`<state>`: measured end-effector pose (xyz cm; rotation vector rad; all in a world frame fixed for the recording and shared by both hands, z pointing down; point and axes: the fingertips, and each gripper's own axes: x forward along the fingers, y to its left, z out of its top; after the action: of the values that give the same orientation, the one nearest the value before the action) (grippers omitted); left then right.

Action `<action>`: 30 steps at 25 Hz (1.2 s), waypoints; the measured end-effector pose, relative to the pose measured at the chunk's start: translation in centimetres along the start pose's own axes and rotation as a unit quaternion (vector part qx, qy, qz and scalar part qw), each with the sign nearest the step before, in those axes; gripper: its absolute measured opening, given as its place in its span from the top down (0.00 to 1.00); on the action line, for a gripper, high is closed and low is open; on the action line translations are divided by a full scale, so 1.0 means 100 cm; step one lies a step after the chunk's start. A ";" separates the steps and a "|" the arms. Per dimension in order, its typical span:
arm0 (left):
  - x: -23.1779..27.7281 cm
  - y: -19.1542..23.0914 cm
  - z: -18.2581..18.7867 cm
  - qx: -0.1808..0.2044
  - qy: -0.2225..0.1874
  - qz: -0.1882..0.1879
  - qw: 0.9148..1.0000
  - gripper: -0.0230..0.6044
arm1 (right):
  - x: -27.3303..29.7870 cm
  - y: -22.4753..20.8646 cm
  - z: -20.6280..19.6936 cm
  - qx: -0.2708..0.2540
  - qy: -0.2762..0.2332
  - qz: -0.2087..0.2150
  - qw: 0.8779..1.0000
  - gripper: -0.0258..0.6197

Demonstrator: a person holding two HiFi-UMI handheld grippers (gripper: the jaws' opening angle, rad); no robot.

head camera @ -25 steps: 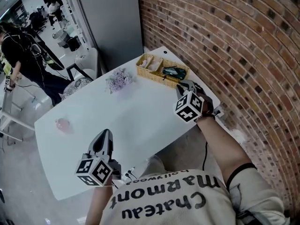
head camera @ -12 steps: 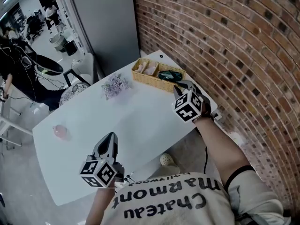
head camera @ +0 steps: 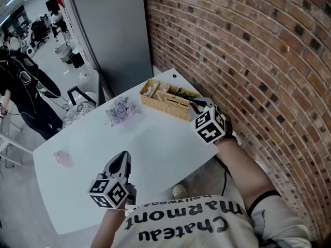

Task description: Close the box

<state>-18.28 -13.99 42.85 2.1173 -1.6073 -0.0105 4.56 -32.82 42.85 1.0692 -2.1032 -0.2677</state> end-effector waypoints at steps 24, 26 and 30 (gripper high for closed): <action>0.098 -0.047 0.019 -0.015 -0.016 0.005 1.000 0.96 | 0.016 -0.036 -0.004 0.026 -0.087 0.013 0.996 0.88; 0.098 -0.047 0.022 -0.013 -0.022 0.007 1.000 0.96 | 0.018 -0.038 -0.004 0.031 -0.089 0.013 0.996 0.88; 0.097 -0.050 0.028 -0.013 -0.038 0.016 0.999 0.96 | 0.020 -0.044 -0.005 0.031 -0.092 0.008 0.995 0.88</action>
<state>-11.57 -22.81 41.19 2.0952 -1.6745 -0.1027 6.90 -37.06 42.14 1.1004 -2.2966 -0.3056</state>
